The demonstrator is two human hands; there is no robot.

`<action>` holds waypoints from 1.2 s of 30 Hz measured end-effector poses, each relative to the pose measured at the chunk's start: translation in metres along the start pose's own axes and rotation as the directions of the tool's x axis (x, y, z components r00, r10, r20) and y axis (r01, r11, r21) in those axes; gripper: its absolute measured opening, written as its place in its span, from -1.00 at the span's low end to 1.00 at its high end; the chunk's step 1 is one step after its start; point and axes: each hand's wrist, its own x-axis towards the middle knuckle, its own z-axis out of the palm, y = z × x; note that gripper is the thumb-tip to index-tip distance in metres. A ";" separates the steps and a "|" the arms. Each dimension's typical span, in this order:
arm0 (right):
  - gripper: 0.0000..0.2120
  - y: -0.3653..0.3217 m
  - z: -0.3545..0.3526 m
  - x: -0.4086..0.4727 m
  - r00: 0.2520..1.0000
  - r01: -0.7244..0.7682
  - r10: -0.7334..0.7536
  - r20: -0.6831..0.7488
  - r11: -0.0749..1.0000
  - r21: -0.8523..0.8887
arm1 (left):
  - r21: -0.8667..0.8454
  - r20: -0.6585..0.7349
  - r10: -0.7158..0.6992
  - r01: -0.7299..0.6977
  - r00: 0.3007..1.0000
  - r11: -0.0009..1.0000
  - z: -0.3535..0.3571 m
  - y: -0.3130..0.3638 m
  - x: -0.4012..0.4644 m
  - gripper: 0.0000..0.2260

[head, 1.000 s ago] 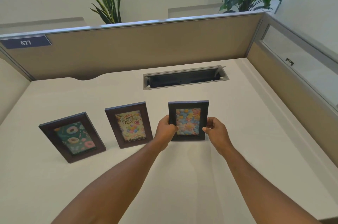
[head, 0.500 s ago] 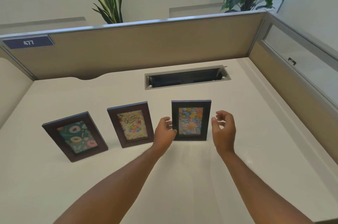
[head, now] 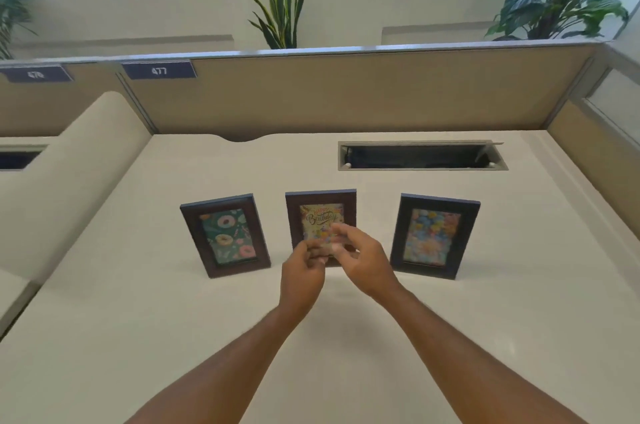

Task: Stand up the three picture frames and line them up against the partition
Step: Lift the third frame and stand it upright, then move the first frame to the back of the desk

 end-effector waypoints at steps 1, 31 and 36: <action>-0.62 -0.005 0.013 0.004 0.999 -0.018 0.018 0.028 1.000 0.009 | -0.001 -0.031 0.012 -0.012 0.999 1.000 -0.013 -0.001 0.001 -0.65; -0.86 -0.032 0.181 0.090 0.964 -0.259 0.254 -0.082 0.964 -0.064 | -0.225 0.138 -0.218 0.245 0.966 0.943 -0.228 -0.054 0.120 -0.72; -0.87 -0.035 0.192 0.116 0.961 -0.265 0.258 -0.096 0.961 -0.075 | -0.239 0.138 -0.208 0.236 0.968 0.942 -0.238 -0.052 0.146 -0.73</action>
